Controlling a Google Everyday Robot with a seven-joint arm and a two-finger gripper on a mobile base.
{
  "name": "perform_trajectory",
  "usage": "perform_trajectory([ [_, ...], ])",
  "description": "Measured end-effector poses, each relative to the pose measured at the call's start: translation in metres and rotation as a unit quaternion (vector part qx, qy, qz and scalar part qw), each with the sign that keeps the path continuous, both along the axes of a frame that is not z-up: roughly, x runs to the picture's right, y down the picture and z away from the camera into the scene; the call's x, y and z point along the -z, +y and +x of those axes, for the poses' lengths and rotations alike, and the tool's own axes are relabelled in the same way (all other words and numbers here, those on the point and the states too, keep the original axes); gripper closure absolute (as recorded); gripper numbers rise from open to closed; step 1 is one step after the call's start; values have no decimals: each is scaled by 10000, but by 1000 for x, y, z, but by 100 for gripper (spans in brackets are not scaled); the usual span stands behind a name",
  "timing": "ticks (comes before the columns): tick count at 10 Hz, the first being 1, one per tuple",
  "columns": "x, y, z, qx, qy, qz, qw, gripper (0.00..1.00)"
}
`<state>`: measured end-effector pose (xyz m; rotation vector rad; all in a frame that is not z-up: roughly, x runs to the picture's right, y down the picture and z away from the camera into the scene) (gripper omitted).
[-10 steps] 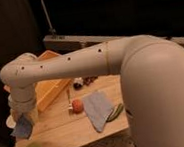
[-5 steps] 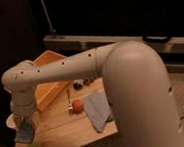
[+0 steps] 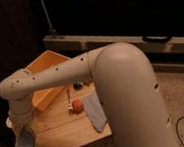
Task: Place sponge in plastic cup
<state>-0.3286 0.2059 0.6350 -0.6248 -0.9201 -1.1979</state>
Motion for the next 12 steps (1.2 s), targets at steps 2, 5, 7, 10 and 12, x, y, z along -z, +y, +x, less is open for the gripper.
perform_trajectory([
  [2,-2,13,1,-27,21,-34,10000,100],
  [5,-4,29,1,-68,44,-30,10000,100],
  [7,-4,38,3,-136,103,-24,9999,100],
  [10,-6,47,4,-174,162,-46,9997,96],
  [12,-6,52,0,-140,178,-48,9997,78],
])
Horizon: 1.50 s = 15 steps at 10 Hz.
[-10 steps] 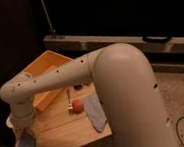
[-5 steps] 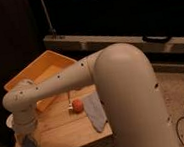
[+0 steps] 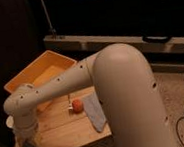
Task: Place sponge in plastic cup
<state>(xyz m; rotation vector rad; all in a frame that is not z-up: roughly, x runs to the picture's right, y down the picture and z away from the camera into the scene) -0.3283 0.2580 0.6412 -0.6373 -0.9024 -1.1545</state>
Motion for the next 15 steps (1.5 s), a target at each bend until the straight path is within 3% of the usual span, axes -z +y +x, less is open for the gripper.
perform_trajectory([
  [4,-3,7,-7,119,54,14,9999,36],
  [6,-9,11,-8,114,84,-53,9999,21],
  [11,-20,16,-6,124,125,-128,9998,20],
  [15,-14,-4,6,-65,45,-8,10000,20],
])
